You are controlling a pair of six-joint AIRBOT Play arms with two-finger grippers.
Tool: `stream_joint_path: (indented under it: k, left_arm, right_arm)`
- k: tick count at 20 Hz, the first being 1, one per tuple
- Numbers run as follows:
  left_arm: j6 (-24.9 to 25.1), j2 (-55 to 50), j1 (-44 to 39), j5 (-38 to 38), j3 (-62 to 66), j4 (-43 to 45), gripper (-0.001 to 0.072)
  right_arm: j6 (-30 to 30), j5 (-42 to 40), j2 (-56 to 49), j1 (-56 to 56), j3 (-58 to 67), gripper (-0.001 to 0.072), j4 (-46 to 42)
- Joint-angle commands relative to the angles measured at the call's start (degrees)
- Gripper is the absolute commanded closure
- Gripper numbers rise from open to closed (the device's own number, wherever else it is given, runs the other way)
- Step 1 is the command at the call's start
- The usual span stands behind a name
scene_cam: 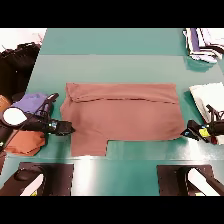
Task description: Fold the shirts.
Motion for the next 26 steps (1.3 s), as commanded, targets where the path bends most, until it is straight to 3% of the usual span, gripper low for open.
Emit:
stream_joint_path:
  k: [1,4,6,9,14,19,24,25,26]
  left_arm:
    - [-3.0,4.4,0.0,-5.6,3.9,4.9,0.0681]
    - [-7.0,10.5,0.0,-15.4,7.6,5.6,0.0680]
    - [-6.9,10.3,0.0,-18.7,12.4,5.7,0.0680]
    - [-4.8,6.3,0.0,-12.1,16.2,6.1,0.0680]
    - [1.5,-10.1,0.0,2.2,17.6,7.6,0.0679]
    - [2.2,-28.3,0.1,12.1,27.2,11.5,0.0678]
    - [2.0,-36.3,0.1,17.9,34.7,11.9,0.0677]
    - [0.7,-36.3,0.1,19.3,34.7,11.9,0.0624]
    - [-0.1,-36.3,0.1,20.2,35.0,11.9,0.0334]
  right_arm:
    - [-0.3,4.8,5.6,2.4,2.6,0.0695,-1.0]
    - [1.1,12.1,12.5,2.8,5.7,0.0695,-6.7]
    - [1.4,14.9,15.0,2.8,10.0,0.0697,-8.8]
    - [1.8,13.6,12.5,3.0,17.0,0.0697,-7.8]
    - [1.8,3.8,-3.8,12.1,26.9,0.0696,-6.2]
    - [1.8,-2.3,-23.1,16.4,39.0,0.0696,-0.4]
    - [1.7,-2.0,-35.1,16.4,49.9,0.0695,2.3]
    - [1.7,-1.2,-36.7,16.4,51.4,0.0680,2.4]
    - [1.7,-0.6,-38.1,16.3,52.8,0.0493,2.4]
